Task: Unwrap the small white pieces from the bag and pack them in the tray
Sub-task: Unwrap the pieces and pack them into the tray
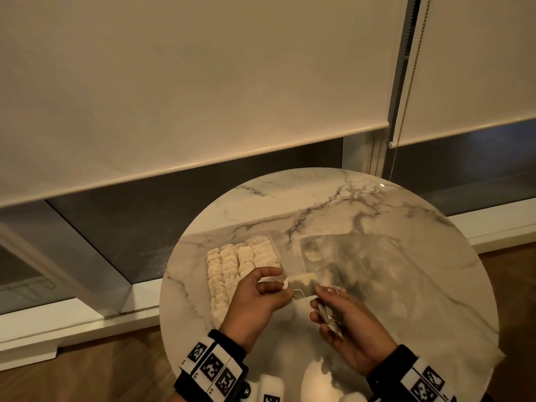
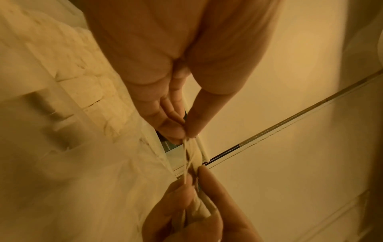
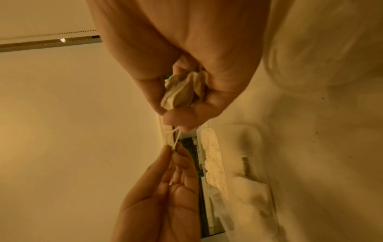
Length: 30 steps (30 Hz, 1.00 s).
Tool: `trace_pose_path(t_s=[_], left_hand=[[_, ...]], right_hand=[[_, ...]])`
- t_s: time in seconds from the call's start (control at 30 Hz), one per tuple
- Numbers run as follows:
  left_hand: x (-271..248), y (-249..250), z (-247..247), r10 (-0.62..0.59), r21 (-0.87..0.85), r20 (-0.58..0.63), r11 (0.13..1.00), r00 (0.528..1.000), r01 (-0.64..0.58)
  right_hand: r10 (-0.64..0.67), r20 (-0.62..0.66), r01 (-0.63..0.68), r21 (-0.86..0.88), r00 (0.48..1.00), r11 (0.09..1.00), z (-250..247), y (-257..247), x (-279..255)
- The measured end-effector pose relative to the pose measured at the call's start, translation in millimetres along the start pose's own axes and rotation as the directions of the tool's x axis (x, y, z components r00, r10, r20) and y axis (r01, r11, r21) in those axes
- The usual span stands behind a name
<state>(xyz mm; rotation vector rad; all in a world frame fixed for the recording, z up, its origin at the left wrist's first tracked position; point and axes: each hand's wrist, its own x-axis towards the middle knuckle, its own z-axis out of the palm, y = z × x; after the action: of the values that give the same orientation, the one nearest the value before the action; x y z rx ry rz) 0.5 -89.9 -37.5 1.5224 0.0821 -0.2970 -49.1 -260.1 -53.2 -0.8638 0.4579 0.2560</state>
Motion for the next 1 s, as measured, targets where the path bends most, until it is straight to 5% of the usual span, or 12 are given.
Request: trace_pose_path(t_s=[0.17, 0.37, 0.57, 0.73, 1.0], left_hand=[[4.7, 16.5, -3.9, 0.183, 0.284, 0.019, 0.941, 0.983, -0.181], [25.9, 38.7, -40.2, 0.275, 0.721, 0.079, 0.648, 0.958, -0.246], [52.3, 47.8, -67.8, -0.006, 0.930, 0.154, 0.340, 0.988, -0.143], [70.5, 35.4, -64.5, -0.221, 0.949, 0.180, 0.297, 0.959, -0.110], [93.8, 12.1, -52.4, -0.199, 0.964, 0.142, 0.250, 0.970, -0.090]], right_hand=[[-0.061, -0.008, 0.059, -0.147, 0.998, 0.987, -1.5, 13.5, 4.8], [-0.058, -0.050, 0.049, -0.163, 0.997, 0.985, -12.5, 12.0, 9.1], [-0.065, -0.068, 0.055, -0.147, 0.996, 0.988, -18.3, 10.2, 13.1], [-0.058, -0.067, 0.049, -0.134, 0.996, 0.990, -19.6, 12.0, 15.4], [-0.057, -0.074, 0.049, -0.099, 0.996, 0.994, -26.0, 9.6, 17.2]])
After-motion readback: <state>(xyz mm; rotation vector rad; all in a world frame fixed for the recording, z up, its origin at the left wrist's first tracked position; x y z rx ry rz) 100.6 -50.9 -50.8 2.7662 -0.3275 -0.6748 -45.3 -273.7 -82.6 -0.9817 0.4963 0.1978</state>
